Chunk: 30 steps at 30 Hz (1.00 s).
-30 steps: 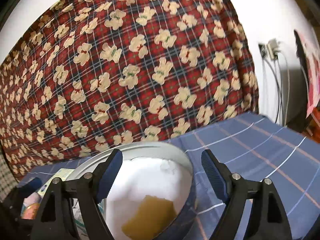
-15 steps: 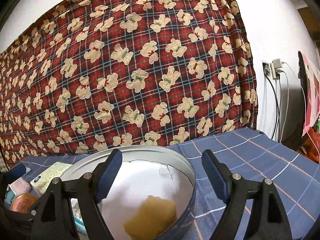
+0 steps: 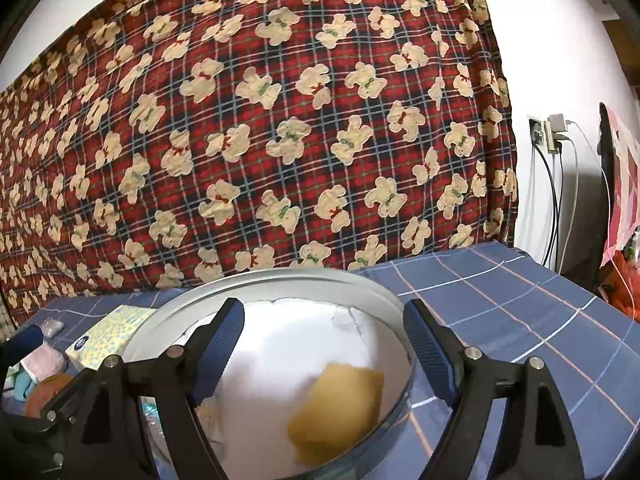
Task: Organize soft objects
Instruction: 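Move both open tools back toward the remaining soft items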
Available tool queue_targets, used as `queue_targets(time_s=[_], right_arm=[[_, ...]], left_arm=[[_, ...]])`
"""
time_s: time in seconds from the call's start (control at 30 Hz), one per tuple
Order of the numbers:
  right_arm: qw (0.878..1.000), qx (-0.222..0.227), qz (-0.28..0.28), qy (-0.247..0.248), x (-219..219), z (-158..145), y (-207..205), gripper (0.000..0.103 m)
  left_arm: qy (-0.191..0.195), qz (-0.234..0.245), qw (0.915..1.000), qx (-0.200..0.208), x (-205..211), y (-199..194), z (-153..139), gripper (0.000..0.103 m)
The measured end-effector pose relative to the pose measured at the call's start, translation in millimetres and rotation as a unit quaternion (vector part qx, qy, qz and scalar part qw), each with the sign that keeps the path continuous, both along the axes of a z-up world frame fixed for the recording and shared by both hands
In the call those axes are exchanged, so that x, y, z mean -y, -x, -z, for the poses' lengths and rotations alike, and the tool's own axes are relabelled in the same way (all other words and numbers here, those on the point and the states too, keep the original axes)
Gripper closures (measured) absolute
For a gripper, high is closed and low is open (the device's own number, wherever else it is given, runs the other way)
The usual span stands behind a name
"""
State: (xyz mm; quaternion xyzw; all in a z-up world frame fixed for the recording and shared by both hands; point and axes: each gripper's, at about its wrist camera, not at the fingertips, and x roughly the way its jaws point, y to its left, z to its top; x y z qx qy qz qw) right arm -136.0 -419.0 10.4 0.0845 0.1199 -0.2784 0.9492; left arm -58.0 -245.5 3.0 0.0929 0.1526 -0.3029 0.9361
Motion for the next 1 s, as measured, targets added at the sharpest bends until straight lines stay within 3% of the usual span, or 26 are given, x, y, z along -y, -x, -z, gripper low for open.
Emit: queue_targets(time_s=[0.47,0.7,1.0], right_arm=[[0.999,-0.007,-0.028,0.021,-54,0,-8,0.02],[0.998,0.008,-0.066,0.024,-96,-2,-23,0.02],[0.992,-0.01,-0.117,0.035,-153,1,-57,0.02]], left_arm=[[0.004,-0.03,0.9995,-0.007,-51,-13,0,0.0],[0.011,-0.072,0.9973,0.003,-93,-31,-4,0.0],[0.022,-0.127,0.9917,-0.007,-147,-61,-1,0.0]])
